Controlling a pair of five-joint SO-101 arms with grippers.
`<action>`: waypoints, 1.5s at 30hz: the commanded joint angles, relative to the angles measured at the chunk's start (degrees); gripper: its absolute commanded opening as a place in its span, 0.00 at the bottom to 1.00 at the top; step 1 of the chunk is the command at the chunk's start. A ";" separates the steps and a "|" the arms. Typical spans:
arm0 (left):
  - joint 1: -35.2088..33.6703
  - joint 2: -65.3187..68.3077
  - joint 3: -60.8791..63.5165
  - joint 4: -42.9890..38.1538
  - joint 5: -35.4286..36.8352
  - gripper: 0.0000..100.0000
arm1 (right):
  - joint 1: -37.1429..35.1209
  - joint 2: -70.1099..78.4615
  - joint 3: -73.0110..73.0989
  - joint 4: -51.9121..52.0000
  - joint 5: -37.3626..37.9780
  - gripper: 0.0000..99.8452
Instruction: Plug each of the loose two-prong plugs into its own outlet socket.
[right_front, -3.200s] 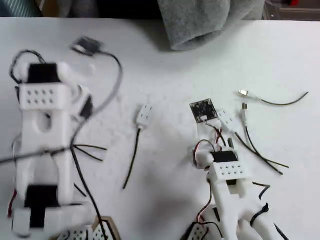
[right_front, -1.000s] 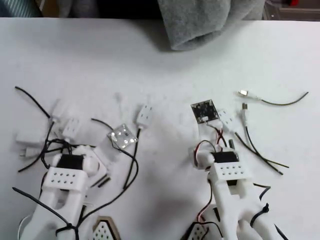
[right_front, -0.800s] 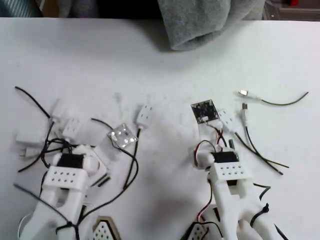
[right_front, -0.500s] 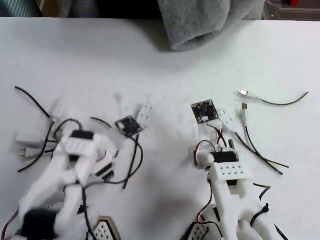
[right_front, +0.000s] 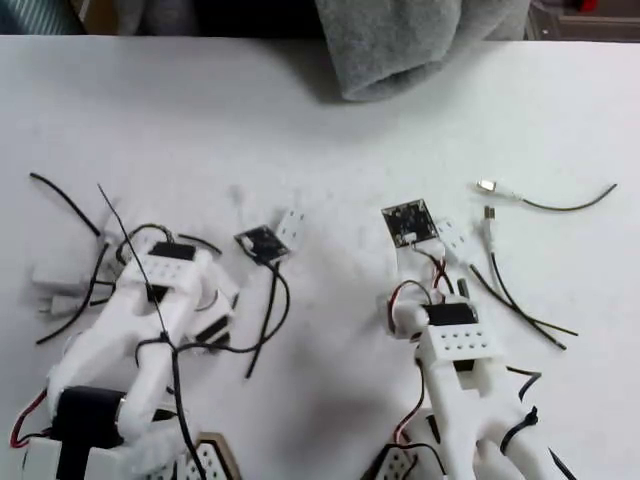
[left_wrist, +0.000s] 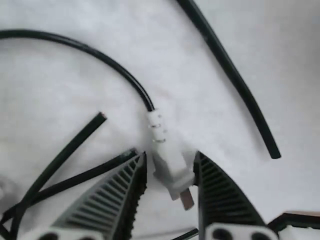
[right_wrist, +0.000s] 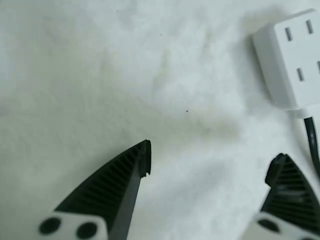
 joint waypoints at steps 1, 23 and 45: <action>0.66 0.22 -2.73 -1.23 2.02 0.20 | 0.31 0.13 -0.18 -0.66 0.00 0.36; 0.75 0.84 -5.71 0.44 1.85 0.22 | 0.31 0.13 -0.18 -0.84 0.00 0.36; 0.13 28.18 -29.89 11.96 -0.88 0.17 | 0.31 0.13 -0.18 -0.84 0.00 0.36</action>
